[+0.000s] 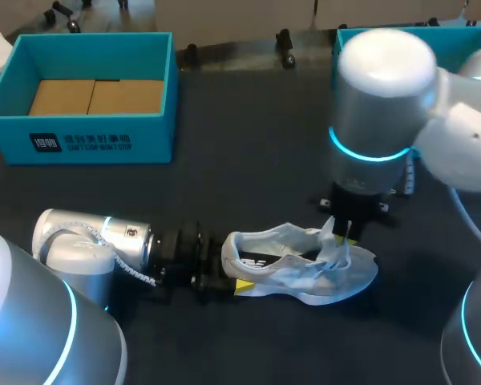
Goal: Take the shoe out of the shoebox, open the shoe tongue, remove and reinsert the insole, then place the shoe into the shoebox
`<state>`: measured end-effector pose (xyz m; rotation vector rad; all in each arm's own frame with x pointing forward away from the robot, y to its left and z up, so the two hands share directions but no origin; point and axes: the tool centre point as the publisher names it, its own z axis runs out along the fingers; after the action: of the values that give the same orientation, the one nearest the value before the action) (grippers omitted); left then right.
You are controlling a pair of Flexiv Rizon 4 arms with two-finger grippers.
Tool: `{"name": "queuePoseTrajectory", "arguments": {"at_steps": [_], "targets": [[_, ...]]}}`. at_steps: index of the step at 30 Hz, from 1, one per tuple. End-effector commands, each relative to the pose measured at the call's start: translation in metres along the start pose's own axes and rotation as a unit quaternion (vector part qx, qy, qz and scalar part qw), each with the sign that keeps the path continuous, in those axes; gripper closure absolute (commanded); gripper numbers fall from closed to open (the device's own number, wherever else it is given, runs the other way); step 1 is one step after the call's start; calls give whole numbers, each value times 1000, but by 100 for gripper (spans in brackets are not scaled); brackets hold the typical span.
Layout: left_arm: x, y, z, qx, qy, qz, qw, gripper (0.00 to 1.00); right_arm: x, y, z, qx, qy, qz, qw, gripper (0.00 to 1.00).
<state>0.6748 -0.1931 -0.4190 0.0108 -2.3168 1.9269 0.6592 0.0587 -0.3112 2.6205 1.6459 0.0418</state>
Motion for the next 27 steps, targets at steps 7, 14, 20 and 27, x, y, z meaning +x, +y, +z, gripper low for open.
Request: {"name": "queuePoseTrajectory", "arguments": {"at_steps": [7,14,20,27], "targets": [[0,1,0,-2,1,0,1000,100,-11,10,13,30,109,147,983,100],[0,1,0,-2,1,0,1000,100,-15,9,25,50,134,142,980,100],[0,1,0,-2,1,0,1000,100,-14,7,30,48,149,105,982,100],[0,1,0,-2,1,0,1000,100,-9,8,35,34,154,32,987,100]]}}
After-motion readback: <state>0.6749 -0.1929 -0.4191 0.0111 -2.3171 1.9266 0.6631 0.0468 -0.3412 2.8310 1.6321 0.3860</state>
